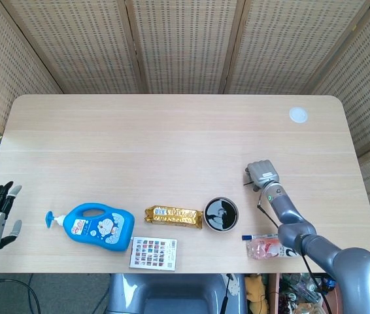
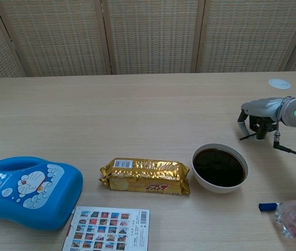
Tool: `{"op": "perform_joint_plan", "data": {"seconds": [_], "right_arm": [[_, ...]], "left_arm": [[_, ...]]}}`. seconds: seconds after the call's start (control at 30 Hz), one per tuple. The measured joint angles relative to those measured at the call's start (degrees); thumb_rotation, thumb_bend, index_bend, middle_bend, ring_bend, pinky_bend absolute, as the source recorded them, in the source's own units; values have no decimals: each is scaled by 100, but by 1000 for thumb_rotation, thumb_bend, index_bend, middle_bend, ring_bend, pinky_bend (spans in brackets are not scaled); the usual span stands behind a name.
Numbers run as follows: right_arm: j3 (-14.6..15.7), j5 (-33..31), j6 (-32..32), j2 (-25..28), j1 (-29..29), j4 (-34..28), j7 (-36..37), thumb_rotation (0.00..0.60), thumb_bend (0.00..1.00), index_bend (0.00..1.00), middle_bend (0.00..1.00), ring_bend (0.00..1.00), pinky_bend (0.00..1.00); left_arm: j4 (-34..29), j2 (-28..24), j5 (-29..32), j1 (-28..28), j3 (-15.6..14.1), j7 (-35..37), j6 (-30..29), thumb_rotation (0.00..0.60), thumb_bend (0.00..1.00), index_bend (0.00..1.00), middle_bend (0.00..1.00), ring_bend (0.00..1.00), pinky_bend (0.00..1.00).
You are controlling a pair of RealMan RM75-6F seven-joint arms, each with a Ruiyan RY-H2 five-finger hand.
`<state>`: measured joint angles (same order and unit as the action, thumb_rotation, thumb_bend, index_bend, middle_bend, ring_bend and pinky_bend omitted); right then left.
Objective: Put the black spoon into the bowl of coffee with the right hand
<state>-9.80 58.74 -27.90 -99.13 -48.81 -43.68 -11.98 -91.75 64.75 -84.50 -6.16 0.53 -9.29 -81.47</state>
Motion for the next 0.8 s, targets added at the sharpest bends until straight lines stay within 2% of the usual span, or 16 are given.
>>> {"op": "perform_joint_plan", "data": {"seconds": [0.17, 0.47, 0.8], "right_arm": [[-144, -22, -30, 289, 20, -444, 239, 600, 650, 679, 951, 963, 1000], [-563, -191, 225, 1350, 116, -2073, 1132, 600, 660, 686, 954, 967, 1000], [-1083, -231, 1077, 2337, 310, -3817, 2565, 600, 660, 686, 954, 966, 1000]], "left_arm": [[25, -10, 11, 0, 11, 15, -3, 600, 463, 0, 0, 0, 0], [54, -28, -14, -51, 35, 12, 30, 600, 463, 0, 0, 0, 0], [27, -76, -41, -51, 14, 6, 29, 600, 463, 0, 0, 0, 0]]}}
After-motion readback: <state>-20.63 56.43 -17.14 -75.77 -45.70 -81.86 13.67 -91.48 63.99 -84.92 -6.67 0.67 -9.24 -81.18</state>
